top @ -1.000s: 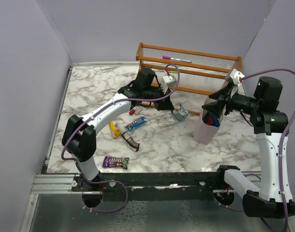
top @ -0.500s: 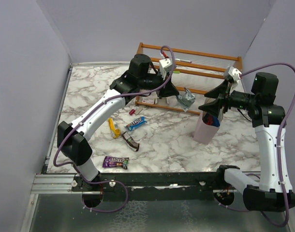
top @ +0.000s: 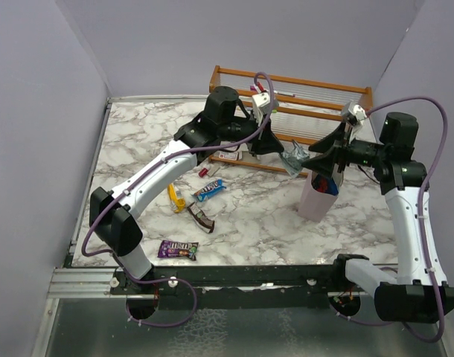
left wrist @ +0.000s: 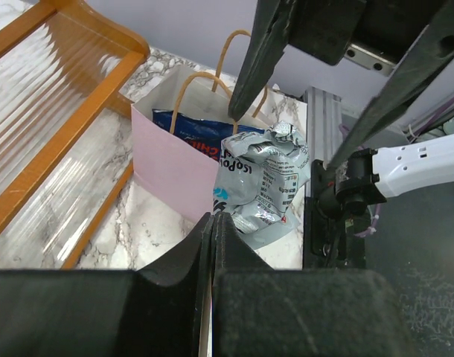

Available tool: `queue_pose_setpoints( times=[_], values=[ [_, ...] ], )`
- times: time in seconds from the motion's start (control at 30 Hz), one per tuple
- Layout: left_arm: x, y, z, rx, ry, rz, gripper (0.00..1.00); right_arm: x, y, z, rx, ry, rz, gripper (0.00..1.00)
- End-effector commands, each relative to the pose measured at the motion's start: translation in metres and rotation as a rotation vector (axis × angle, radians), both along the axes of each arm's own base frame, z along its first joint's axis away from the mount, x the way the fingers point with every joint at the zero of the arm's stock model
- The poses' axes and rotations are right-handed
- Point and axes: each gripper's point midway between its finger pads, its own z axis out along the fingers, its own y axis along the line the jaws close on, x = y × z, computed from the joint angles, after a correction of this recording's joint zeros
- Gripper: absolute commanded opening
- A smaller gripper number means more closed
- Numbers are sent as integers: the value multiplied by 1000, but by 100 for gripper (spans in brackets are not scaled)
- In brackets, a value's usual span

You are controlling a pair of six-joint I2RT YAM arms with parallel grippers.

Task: Place the snacks into the paper bag
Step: Place the snack in the paper bag.

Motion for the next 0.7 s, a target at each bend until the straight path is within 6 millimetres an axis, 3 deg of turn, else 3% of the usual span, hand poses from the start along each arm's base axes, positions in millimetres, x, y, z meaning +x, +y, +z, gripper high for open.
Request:
queue_pose_setpoints(
  times=[0.0,0.53,0.6,0.67],
  values=[
    [-15,1,32,-71,-46,-33,0,-2,7,2,44,-9,37,63],
    [-15,1,23,-67,-39,-34,0,-10,8,3,78,-33,6,3],
    [-15,1,21,-64,-40,-31,0,-9,6,3,69,-43,-19,1],
    [-17,3,23,-69,-46,-30,7,-9,3,4,54,-60,-50,1]
  ],
)
